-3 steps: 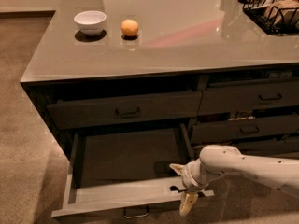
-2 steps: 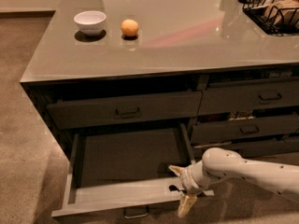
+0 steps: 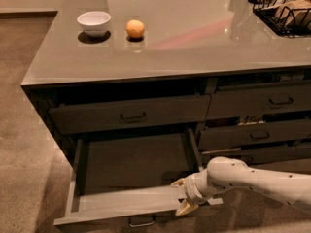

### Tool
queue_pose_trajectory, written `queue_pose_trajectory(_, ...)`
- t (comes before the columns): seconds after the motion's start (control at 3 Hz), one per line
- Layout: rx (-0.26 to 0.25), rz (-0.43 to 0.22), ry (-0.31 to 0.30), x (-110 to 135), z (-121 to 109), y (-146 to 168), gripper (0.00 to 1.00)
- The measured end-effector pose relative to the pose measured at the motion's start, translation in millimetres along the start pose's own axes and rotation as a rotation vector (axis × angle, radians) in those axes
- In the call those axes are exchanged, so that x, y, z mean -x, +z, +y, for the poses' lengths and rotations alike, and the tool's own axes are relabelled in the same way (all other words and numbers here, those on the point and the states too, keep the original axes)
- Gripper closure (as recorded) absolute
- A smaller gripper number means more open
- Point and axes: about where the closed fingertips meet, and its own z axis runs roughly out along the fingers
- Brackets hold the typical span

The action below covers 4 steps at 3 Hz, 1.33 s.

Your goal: Close middle drawer

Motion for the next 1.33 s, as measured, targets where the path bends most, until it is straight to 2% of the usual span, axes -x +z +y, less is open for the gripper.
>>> queue_pose_trajectory(0.33,0.006,0.015,-0.014,5.6,-1.4,6.3,0.29)
queue_pose_trajectory(1.0,-0.042,0.012,-0.029,9.6,-32.8,23.5,0.38)
queue_pose_trajectory(1.33,-0.042,0.012,-0.029,9.7,-33.0,23.3,0.39)
